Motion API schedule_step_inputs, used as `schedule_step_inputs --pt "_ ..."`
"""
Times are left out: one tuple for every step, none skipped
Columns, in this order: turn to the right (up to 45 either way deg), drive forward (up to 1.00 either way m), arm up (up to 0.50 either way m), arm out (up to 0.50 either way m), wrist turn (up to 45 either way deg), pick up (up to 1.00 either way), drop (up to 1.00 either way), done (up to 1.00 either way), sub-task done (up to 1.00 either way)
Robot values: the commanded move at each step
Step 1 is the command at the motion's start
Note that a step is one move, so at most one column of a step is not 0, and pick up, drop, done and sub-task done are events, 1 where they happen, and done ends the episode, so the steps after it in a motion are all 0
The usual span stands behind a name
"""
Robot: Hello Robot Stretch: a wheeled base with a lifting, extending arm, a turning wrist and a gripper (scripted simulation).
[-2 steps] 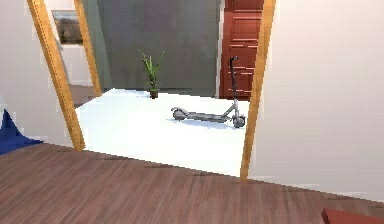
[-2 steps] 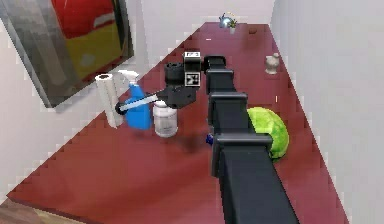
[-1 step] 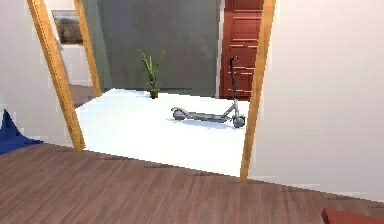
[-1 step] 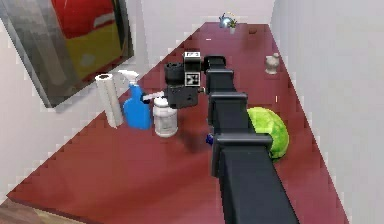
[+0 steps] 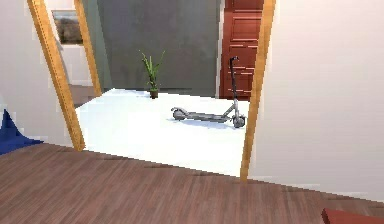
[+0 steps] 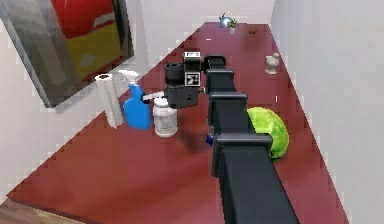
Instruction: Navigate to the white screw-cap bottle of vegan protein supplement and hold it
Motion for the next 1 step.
schedule_step_inputs --pt "0.0 0.0 0.0 0.0 0.0 0.0 0.0 1.0 0.0"
